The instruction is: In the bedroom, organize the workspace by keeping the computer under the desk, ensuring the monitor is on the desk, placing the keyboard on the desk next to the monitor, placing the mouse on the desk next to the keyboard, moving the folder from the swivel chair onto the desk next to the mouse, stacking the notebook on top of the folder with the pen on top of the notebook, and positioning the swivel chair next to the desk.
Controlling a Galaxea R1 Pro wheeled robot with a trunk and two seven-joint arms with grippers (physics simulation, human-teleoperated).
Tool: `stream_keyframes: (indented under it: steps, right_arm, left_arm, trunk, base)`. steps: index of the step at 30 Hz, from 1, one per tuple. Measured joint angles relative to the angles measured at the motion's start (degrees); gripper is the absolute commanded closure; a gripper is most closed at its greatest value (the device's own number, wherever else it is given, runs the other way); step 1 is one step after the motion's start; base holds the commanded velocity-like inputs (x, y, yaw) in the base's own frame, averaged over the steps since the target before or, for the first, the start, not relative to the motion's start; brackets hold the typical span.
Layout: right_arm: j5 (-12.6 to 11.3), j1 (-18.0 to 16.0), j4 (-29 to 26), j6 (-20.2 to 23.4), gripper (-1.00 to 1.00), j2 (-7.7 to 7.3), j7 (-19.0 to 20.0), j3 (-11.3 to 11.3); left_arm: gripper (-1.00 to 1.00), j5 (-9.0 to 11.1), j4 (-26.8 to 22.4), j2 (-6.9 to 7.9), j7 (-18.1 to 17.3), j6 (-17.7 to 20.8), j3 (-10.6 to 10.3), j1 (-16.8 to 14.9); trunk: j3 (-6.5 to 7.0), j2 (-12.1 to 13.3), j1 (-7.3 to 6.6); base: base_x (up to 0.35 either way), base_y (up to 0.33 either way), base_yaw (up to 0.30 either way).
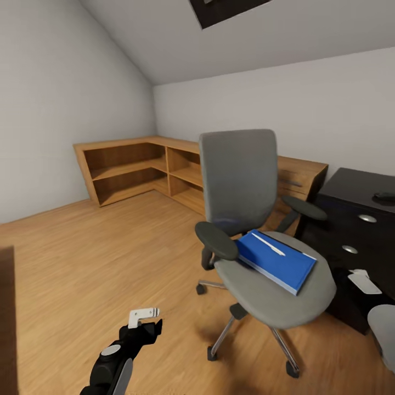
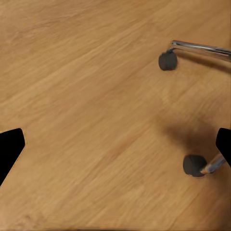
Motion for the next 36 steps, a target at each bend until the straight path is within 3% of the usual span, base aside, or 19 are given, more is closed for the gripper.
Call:
stream_keyframes:
  steps: [36]
  right_arm:
    - [0.05,0.05,-0.01,0.0,-1.0,-2.96,-0.01,0.12]
  left_arm:
    - [-1.0,0.09,0.0,0.0,0.0,-0.61,0.02,-0.02]
  trunk:
    - [-1.34,0.0,0.0]
  base:
    - [0.0,0.0,0.239]
